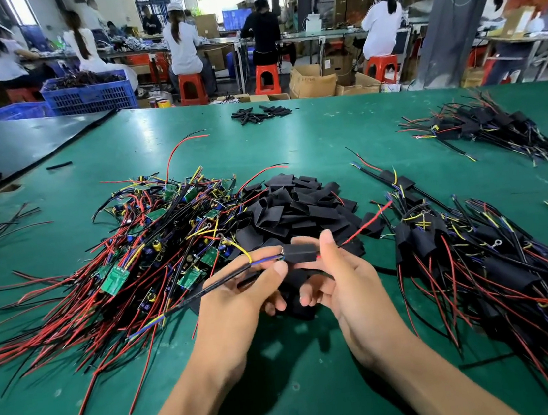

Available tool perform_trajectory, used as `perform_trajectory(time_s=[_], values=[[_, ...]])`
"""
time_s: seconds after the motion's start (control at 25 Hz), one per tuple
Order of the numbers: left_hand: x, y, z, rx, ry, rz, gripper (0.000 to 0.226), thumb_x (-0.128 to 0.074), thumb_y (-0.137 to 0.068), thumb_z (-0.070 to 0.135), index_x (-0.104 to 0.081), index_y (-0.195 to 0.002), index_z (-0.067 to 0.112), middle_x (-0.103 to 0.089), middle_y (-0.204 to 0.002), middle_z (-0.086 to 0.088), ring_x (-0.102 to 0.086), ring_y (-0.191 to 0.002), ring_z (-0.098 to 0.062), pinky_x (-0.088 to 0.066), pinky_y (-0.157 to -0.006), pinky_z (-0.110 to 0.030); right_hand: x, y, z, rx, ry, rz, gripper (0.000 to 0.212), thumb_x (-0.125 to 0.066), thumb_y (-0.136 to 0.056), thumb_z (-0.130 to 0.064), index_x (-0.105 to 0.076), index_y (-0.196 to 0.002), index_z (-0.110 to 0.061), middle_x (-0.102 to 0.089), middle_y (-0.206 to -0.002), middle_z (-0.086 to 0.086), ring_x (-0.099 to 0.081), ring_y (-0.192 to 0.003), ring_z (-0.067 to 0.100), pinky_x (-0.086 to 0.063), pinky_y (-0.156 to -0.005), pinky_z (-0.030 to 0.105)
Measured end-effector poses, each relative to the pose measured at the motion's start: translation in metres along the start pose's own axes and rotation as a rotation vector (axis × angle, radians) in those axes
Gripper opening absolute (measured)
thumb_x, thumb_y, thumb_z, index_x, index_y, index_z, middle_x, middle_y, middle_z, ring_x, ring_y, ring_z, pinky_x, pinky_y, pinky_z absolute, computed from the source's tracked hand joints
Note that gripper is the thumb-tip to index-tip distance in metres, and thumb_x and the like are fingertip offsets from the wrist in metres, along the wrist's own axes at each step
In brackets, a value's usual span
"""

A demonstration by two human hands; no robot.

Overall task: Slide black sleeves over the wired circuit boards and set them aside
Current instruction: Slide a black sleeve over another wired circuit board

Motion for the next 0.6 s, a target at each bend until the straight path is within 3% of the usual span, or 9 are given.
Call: perform_trajectory(time_s=[0.08, 0.2, 0.36, 0.6], values=[[0.0016, -0.0023, -0.0039, 0.073, 0.111, -0.039, 0.02, -0.074, -0.077, 0.022, -0.078, -0.096, 0.019, -0.071, -0.084, -0.007, -0.055, -0.054, -0.017, -0.044, -0.053, -0.023, 0.0018, -0.0011, 0.0002, 0.019, -0.003, 0.028, 0.041, -0.062, -0.078, -0.051, -0.075, -0.1, -0.019, -0.074, -0.085, 0.006, -0.054, -0.047, 0.014, -0.041, -0.061, 0.032], [0.0048, -0.0048, -0.0068, 0.12, 0.196, -0.066, 0.018, -0.072, -0.082, 0.017, -0.078, -0.099, 0.015, -0.068, -0.082, -0.012, -0.056, -0.054, -0.018, -0.045, -0.054, -0.024, 0.0052, -0.0012, -0.0006, 0.06, -0.052, 0.055, 0.036, -0.07, -0.074, -0.043, -0.069, -0.098, -0.016, -0.074, -0.085, 0.003, -0.052, -0.046, 0.014, -0.047, -0.053, 0.024], [0.0068, -0.0067, -0.0084, 0.12, 0.22, -0.025, 0.016, -0.073, -0.074, 0.015, -0.079, -0.088, 0.012, -0.062, -0.07, -0.014, -0.055, -0.051, -0.018, -0.044, -0.052, -0.024, 0.0056, 0.0017, 0.0013, 0.104, 0.028, 0.028, 0.028, -0.072, -0.077, -0.043, -0.076, -0.096, -0.023, -0.075, -0.087, 0.001, -0.052, -0.047, 0.015, -0.047, -0.053, 0.023], [0.0058, -0.0061, -0.0086, 0.094, 0.213, 0.032, 0.02, -0.076, -0.069, 0.014, -0.076, -0.088, 0.008, -0.064, -0.071, -0.013, -0.052, -0.049, -0.018, -0.044, -0.05, -0.023, 0.0028, 0.0046, 0.0061, 0.135, 0.039, 0.051, 0.022, -0.073, -0.08, -0.04, -0.077, -0.099, -0.028, -0.071, -0.077, -0.002, -0.054, -0.044, 0.016, -0.045, -0.051, 0.022]])
Point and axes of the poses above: each hand's wrist, its own y-axis away from the middle knuckle, its own x-axis out of the back of the hand, z = x × y, the point moved 3 cm from there along -y, towards the middle knuckle
